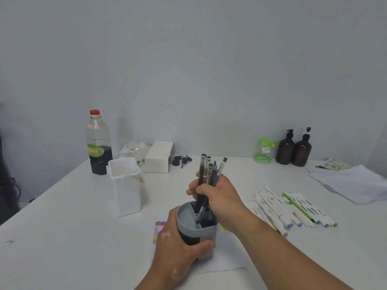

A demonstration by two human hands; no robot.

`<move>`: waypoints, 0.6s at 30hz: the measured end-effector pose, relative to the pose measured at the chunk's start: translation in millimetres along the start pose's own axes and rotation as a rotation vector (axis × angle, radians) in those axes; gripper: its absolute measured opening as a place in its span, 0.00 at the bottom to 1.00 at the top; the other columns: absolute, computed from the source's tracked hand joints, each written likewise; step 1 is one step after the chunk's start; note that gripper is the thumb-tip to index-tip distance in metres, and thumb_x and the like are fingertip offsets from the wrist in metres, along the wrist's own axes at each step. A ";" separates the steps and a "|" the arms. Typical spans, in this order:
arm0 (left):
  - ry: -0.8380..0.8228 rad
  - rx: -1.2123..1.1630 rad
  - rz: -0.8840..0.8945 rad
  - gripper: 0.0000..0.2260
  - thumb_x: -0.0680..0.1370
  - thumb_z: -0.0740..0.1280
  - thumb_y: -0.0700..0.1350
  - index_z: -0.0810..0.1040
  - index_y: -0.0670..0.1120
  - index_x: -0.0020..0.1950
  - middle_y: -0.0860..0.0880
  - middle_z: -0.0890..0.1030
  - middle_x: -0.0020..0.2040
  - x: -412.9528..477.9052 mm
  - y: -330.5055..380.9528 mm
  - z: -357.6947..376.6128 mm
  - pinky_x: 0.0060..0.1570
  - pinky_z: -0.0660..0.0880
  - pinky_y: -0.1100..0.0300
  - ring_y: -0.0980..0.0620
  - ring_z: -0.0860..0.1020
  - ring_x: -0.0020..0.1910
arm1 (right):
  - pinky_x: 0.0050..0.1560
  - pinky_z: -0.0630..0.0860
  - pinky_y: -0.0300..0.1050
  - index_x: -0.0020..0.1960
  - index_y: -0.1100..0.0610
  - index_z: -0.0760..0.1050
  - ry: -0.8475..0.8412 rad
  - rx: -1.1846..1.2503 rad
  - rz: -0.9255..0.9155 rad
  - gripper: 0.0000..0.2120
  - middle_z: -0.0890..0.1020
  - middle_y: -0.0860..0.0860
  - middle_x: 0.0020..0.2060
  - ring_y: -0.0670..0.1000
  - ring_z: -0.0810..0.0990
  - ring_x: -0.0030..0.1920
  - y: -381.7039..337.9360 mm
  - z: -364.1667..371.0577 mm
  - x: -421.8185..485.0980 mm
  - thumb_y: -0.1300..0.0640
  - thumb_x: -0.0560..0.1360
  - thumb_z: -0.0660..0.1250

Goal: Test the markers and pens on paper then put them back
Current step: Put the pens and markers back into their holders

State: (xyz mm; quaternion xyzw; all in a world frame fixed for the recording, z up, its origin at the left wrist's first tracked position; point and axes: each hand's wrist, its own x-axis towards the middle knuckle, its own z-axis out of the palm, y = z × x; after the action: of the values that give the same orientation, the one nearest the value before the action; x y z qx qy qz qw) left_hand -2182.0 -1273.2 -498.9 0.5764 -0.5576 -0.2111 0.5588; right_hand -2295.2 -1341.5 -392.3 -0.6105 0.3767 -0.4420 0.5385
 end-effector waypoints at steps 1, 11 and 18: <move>-0.001 -0.008 0.009 0.41 0.53 0.82 0.60 0.65 0.72 0.60 0.76 0.73 0.54 -0.6 -0.4 -0.5 0.42 0.69 0.83 0.75 0.69 0.56 | 0.52 0.83 0.47 0.54 0.56 0.78 -0.017 -0.025 -0.010 0.14 0.88 0.50 0.41 0.50 0.88 0.46 0.0 -2.7 -2.2 0.71 0.76 0.62; -0.013 -0.026 0.005 0.41 0.55 0.83 0.59 0.63 0.76 0.60 0.75 0.74 0.56 -0.6 -2.6 -1.8 0.43 0.71 0.80 0.73 0.71 0.56 | 0.49 0.83 0.41 0.59 0.56 0.76 -0.122 -0.018 -0.086 0.17 0.88 0.52 0.45 0.52 0.88 0.49 6.3 -16.0 -5.6 0.73 0.76 0.68; -0.028 0.048 -0.009 0.38 0.55 0.81 0.62 0.64 0.71 0.60 0.77 0.72 0.54 0.1 3.4 -5.1 0.43 0.71 0.78 0.74 0.71 0.54 | 0.45 0.80 0.37 0.61 0.48 0.76 -0.017 -0.004 -0.098 0.25 0.88 0.50 0.48 0.49 0.87 0.49 11.5 -12.3 -10.0 0.71 0.71 0.73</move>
State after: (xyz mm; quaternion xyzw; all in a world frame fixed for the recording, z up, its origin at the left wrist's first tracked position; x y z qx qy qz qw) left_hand -2179.0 -1270.3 -494.4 0.5889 -0.5678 -0.2084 0.5360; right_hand -2309.9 -1337.7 -404.7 -0.6331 0.3427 -0.4621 0.5179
